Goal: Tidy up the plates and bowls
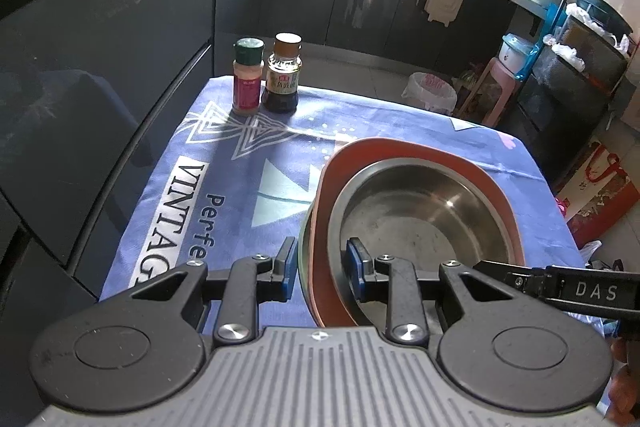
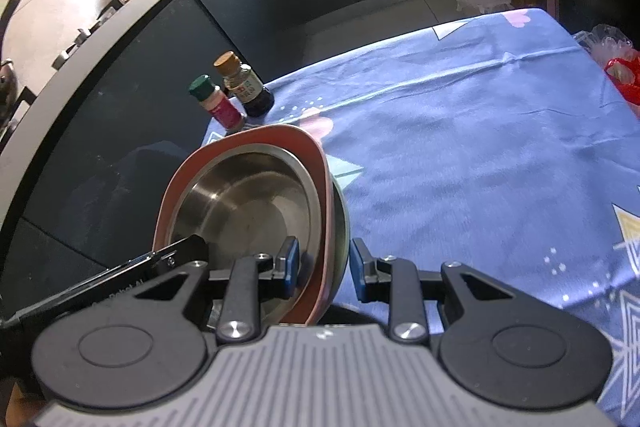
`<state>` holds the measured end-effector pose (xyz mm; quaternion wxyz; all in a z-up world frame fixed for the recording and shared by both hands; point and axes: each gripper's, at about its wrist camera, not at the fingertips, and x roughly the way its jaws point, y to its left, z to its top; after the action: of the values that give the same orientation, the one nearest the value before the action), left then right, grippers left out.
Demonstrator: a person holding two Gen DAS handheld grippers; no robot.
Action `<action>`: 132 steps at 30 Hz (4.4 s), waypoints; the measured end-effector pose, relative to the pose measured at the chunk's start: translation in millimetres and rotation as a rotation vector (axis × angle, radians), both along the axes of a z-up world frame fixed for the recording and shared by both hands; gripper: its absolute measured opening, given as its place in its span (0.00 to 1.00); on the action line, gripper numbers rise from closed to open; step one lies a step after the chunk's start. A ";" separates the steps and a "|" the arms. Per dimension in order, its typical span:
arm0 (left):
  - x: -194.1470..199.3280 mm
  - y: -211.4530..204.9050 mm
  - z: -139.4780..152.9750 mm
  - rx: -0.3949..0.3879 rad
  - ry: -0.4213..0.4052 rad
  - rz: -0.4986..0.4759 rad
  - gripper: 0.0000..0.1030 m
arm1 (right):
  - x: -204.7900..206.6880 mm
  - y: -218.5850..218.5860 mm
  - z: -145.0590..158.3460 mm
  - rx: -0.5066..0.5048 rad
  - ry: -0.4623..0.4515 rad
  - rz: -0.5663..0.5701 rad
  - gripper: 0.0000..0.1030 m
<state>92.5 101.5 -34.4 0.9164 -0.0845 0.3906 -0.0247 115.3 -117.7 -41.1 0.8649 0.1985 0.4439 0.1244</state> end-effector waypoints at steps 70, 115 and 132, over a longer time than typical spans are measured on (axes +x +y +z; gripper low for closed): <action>-91.6 -26.4 -28.3 0.004 0.112 -0.106 0.24 | -99.8 -22.9 -24.5 0.009 0.068 -0.048 1.00; -67.3 29.4 -66.7 -0.437 0.291 -0.061 0.53 | -84.6 -33.6 -47.9 0.142 0.163 -0.039 1.00; -69.7 19.5 -60.8 -0.340 0.196 -0.113 0.50 | -82.9 -29.1 -46.9 0.120 0.145 -0.032 1.00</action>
<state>22.8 121.0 -95.1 0.8436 -0.2180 0.4724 -0.1331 32.4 -146.8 -88.1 0.8190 0.2654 0.4938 0.1224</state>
